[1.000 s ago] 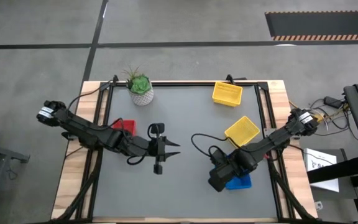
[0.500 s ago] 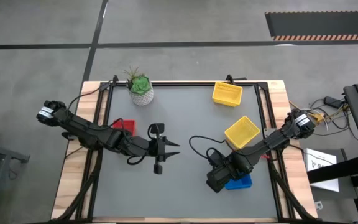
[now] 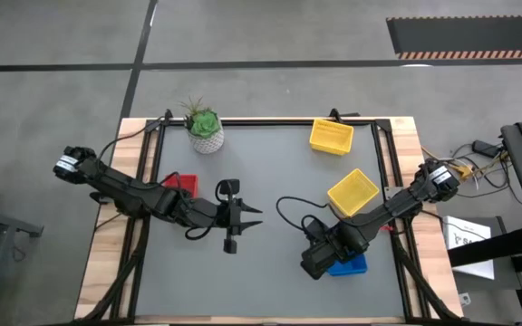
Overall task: Stack baskets by color
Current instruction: Stack the left blue bin on top of the right blue bin
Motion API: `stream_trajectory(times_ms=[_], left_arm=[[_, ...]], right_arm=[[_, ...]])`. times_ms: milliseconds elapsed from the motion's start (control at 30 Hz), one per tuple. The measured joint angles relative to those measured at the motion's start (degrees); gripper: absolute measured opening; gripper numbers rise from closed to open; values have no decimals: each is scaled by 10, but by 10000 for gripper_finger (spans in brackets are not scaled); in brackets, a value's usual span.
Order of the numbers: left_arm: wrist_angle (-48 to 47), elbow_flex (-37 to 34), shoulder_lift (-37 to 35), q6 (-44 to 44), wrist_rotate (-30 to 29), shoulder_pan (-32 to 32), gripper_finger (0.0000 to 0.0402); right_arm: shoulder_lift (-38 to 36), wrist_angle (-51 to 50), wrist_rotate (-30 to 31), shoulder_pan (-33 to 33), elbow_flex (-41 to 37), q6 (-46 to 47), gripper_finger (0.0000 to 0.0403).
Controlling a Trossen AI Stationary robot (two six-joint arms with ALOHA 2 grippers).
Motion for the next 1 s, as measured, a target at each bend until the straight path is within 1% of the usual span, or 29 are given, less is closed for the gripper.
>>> stream_trajectory(times_ms=[67, 233, 300, 433, 567, 667, 767, 833, 933, 1000], left_arm=[[0, 0, 0, 0, 0, 0, 96], [0, 0, 0, 0, 0, 0, 96], [0, 0, 0, 0, 0, 0, 96], [0, 0, 0, 3, 0, 0, 96], [0, 0, 0, 11, 0, 0, 96], [0, 0, 0, 12, 0, 0, 96], [0, 0, 0, 12, 0, 0, 96], [0, 0, 0, 12, 0, 0, 96], [0, 0, 0, 13, 0, 0, 96], [0, 0, 0, 14, 0, 0, 96]], right_arm=[[0, 0, 0, 0, 0, 0, 123], [0, 1, -1, 0, 0, 0, 42], [-2, 2, -9, 0, 0, 0, 19], [-3, -1, -15, 0, 14, -1, 13], [-3, -7, -16, 3, 42, -30, 13], [-3, -44, -15, 7, 73, -53, 13], [-3, -96, -12, 19, 108, -144, 12], [-3, -129, -2, 33, 127, -232, 11], [-3, -144, 6, 65, 142, -420, 10], [-3, -152, 6, 91, 141, -587, 9]])
